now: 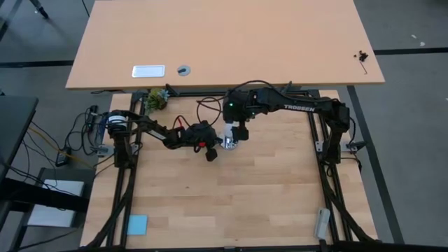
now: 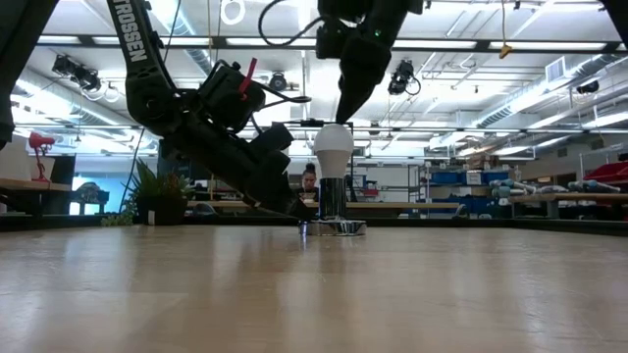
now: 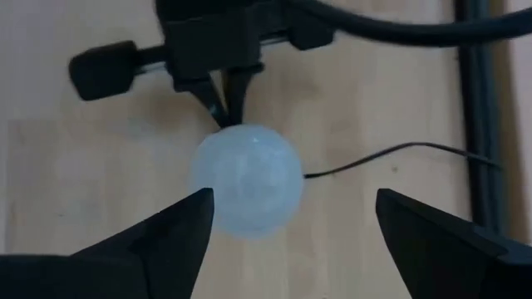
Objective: Screw lightbulb
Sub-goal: Insert the white lightbulb into the silver lamp
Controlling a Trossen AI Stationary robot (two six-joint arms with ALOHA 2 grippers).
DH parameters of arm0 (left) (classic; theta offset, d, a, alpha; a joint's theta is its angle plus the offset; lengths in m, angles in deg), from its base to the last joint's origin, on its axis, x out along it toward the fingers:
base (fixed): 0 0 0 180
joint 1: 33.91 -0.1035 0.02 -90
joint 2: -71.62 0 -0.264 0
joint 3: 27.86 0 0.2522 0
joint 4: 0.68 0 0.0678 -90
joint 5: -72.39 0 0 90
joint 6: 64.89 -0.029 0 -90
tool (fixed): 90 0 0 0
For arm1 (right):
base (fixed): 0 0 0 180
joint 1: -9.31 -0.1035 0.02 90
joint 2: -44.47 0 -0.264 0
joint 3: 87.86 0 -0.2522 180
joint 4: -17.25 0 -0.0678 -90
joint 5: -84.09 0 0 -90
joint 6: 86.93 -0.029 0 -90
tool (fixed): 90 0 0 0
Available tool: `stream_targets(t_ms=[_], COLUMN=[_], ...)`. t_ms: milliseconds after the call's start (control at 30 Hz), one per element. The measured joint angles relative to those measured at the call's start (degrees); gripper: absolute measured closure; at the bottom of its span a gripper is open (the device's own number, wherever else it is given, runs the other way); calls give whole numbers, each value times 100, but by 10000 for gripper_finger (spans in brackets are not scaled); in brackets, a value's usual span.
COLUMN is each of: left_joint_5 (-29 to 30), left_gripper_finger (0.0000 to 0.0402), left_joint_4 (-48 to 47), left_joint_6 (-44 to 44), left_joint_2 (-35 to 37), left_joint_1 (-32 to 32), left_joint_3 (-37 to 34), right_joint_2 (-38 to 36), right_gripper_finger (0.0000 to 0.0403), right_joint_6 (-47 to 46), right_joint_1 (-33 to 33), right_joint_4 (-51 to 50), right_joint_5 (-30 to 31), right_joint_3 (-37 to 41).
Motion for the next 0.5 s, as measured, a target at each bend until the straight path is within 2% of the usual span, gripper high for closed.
stream_targets(t_ms=[300, 500], left_joint_5=[-110, -323], left_gripper_finger=[399, 399], left_joint_4=[82, 442], left_joint_6=[-16, -5], left_joint_2=[-16, -397], left_joint_1=[3, 47], left_joint_3=[-3, 129], right_joint_2=[0, 0], right_gripper_finger=[70, 72], right_joint_6=[17, 17], right_joint_1=[-60, -128], right_joint_4=[107, 95], right_joint_5=[-62, -72], right_joint_3=[83, 83])
